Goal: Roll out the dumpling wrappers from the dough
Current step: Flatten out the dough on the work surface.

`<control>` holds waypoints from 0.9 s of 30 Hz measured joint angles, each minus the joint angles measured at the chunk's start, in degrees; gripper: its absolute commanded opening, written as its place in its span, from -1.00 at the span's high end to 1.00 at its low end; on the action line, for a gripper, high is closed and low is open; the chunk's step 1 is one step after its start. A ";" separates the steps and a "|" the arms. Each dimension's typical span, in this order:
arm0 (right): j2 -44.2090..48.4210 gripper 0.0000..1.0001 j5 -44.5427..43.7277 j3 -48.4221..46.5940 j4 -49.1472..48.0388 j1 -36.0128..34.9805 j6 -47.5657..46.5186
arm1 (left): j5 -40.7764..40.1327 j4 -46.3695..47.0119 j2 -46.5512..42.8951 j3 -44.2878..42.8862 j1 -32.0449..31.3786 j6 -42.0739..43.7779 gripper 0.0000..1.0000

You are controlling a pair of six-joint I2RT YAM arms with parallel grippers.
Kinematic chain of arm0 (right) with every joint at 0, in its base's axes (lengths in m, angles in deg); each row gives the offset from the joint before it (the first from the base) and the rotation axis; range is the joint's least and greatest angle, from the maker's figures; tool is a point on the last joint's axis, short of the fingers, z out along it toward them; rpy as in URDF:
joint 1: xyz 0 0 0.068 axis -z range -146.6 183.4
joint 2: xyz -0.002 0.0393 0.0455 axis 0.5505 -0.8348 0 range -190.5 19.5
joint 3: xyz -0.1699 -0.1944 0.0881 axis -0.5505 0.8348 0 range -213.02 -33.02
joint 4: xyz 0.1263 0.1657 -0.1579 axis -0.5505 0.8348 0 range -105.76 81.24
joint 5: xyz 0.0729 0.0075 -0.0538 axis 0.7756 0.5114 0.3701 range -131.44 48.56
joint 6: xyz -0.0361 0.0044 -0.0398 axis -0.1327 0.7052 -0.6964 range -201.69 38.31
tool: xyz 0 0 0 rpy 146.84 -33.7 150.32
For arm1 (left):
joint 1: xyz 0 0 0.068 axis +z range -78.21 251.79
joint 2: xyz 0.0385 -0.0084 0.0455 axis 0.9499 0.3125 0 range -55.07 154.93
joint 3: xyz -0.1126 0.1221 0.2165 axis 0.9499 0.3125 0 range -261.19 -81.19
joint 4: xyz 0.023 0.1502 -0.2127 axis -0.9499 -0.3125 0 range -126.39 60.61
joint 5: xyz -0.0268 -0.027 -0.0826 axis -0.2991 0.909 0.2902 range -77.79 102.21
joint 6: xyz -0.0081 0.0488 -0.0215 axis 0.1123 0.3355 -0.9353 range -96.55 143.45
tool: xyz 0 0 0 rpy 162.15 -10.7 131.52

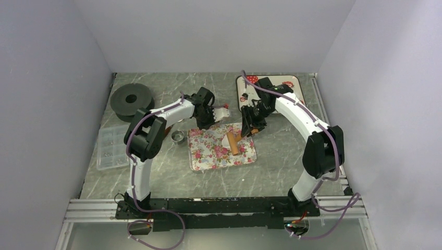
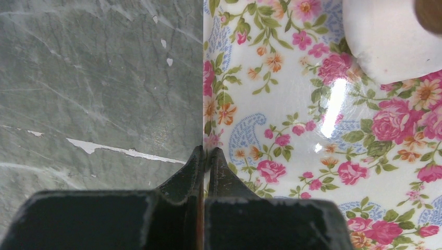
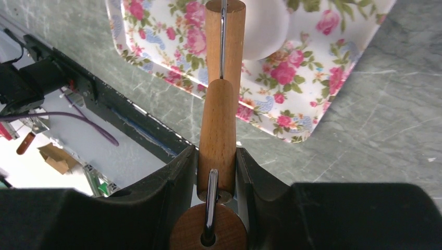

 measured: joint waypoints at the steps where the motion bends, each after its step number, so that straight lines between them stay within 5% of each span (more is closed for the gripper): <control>1: -0.63 1.00 -0.28 0.00 -0.20 0.59 -0.33 | 0.00 0.00 0.00 0.00 0.00 0.00 1.00; 11: -5.31 1.00 -1.53 2.40 -1.88 3.15 -1.62 | 0.00 0.00 0.04 0.00 0.00 0.00 1.00; 27: -8.96 1.00 0.72 0.85 -4.46 -3.23 -1.40 | -0.68 0.00 0.09 -0.02 -0.28 0.02 1.00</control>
